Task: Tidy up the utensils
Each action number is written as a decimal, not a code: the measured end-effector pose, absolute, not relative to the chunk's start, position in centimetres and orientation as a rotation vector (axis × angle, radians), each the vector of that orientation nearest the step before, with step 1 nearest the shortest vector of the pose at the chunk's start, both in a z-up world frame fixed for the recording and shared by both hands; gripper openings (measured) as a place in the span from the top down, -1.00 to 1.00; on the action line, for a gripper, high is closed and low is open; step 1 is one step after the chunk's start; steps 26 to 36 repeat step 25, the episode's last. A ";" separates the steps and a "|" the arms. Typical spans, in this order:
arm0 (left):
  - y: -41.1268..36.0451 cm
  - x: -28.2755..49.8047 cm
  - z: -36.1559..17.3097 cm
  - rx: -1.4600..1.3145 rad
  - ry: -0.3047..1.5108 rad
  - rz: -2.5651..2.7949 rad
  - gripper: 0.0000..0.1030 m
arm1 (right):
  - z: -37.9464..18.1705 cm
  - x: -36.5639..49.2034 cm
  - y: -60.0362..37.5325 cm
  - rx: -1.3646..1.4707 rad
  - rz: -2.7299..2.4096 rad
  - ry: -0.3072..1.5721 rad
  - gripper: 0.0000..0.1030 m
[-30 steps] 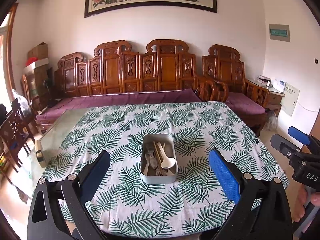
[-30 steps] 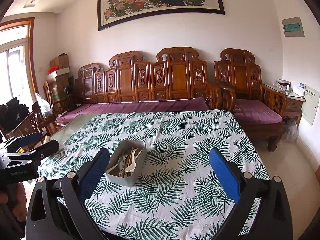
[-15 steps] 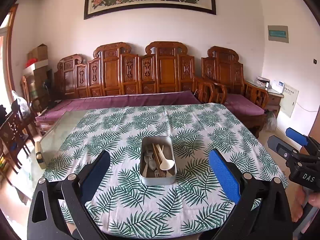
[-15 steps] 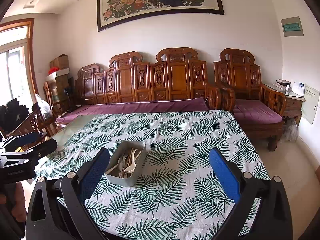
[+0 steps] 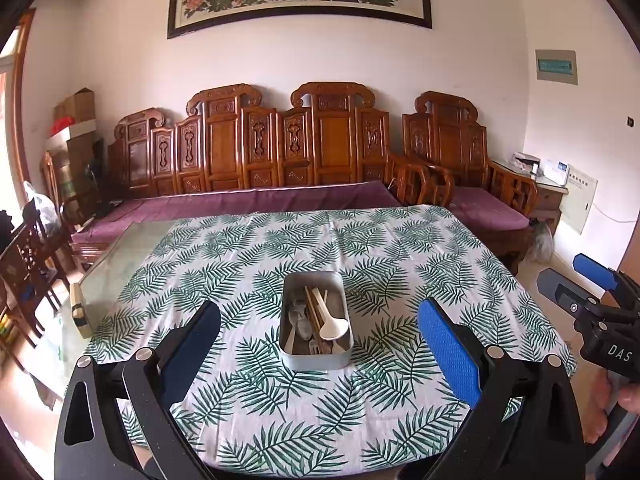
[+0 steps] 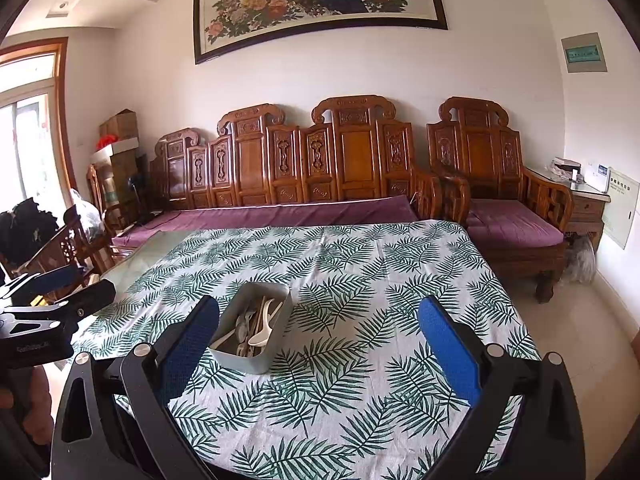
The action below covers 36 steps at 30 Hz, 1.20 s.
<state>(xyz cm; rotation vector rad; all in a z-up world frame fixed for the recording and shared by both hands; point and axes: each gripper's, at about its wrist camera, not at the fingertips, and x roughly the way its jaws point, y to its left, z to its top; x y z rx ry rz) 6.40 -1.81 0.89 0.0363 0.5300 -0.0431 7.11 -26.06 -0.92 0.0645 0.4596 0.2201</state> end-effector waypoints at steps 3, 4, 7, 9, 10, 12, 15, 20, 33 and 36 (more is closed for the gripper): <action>-1.8 6.4 0.9 0.035 0.529 -0.042 -0.85 | -0.9 7.1 -26.1 0.064 0.220 0.459 -0.95; -1.8 6.4 0.9 0.035 0.530 -0.042 -0.85 | -0.9 7.1 -26.1 0.065 0.220 0.459 -0.95; -1.8 6.4 0.9 0.035 0.530 -0.042 -0.85 | -0.9 7.1 -26.1 0.066 0.220 0.459 -0.95; -1.8 6.4 0.8 0.035 0.530 -0.041 -0.85 | -0.9 7.1 -26.1 0.066 0.220 0.459 -0.95; -1.8 6.4 0.8 0.035 0.531 -0.042 -0.85 | -0.9 7.1 -26.1 0.066 0.220 0.459 -0.95; -1.8 6.4 0.8 0.036 0.531 -0.041 -0.85 | -0.9 7.1 -26.1 0.067 0.220 0.459 -0.95; -1.8 6.4 0.8 0.031 0.532 -0.043 -0.85 | -0.9 7.1 -26.1 0.068 0.220 0.459 -0.95; -1.8 6.4 0.6 0.035 0.534 -0.044 -0.85 | -1.0 7.1 -26.1 0.068 0.220 0.458 -0.95; -1.8 6.3 0.6 0.032 0.537 -0.050 -0.85 | -1.0 7.1 -26.2 0.067 0.220 0.458 -0.95; -1.8 6.3 0.6 0.032 0.537 -0.050 -0.85 | -1.0 7.1 -26.2 0.067 0.220 0.458 -0.95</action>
